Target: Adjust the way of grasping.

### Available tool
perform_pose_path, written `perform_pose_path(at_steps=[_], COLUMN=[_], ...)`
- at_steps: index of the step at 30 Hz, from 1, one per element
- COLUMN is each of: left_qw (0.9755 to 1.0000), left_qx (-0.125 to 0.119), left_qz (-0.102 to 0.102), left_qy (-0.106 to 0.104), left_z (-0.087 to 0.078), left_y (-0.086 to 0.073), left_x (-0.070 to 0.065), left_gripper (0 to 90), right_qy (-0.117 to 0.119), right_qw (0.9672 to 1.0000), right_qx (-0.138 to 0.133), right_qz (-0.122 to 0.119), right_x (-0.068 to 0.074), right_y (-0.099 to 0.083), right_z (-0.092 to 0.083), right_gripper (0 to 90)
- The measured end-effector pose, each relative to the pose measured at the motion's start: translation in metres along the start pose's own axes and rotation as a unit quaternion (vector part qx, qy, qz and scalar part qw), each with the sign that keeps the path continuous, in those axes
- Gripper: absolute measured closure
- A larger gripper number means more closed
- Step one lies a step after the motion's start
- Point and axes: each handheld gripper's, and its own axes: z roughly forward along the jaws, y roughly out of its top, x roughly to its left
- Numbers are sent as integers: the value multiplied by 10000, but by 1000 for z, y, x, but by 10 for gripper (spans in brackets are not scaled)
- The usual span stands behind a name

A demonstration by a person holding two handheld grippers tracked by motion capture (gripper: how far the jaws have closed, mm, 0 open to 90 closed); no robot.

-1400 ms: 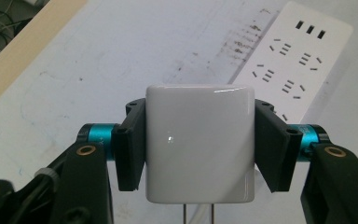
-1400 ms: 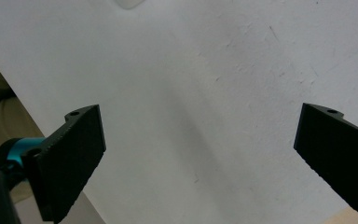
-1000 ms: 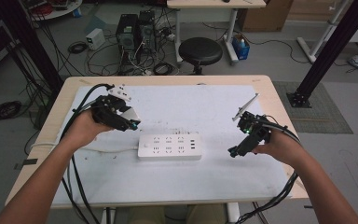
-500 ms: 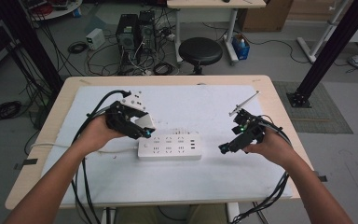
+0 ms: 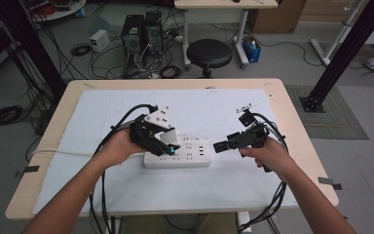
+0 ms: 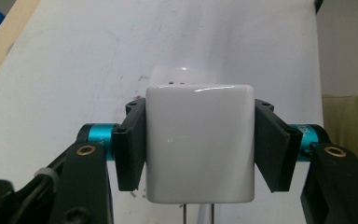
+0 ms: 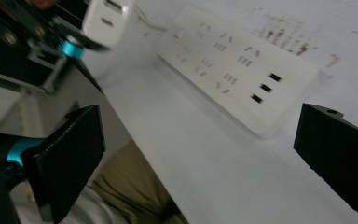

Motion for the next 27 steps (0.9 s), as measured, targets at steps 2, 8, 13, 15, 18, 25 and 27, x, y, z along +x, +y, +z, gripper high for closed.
perform_pose_path(at_steps=[2, 8, 13, 15, 18, 25, 27], left_qw=[9999, 9996, 9993, 9993, 9992, 9988, 9987], left_qx=[-46, -193, -256, -260, -300, -368, -368], left_qz=[83, 174, 187, 182, 197, 264, 293], left_qy=[-44, -141, -183, -187, -190, -191, -199], left_z=[3, 11, 17, 18, 21, 28, 29], left_y=[3, 12, 15, 16, 17, 20, 21], left_x=[-2, -10, -12, -12, -12, -14, -15], left_gripper=[424, 424, 424, 424, 424, 424, 424], right_qy=[168, 418, 571, 638, 694, 878, 936], right_qw=[9998, 9987, 9972, 9966, 9954, 9913, 9903], right_qx=[-67, -58, -125, -137, -120, -106, -79], right_qz=[130, 285, 471, 511, 642, 978, 1023], right_x=[2, 7, 8, 8, 10, 10, 9], right_y=[1, 3, 6, 6, 7, 10, 11], right_z=[2, 11, 14, 15, 16, 25, 27], right_gripper=[13, 14, 38, 38, 38, 76, 78])
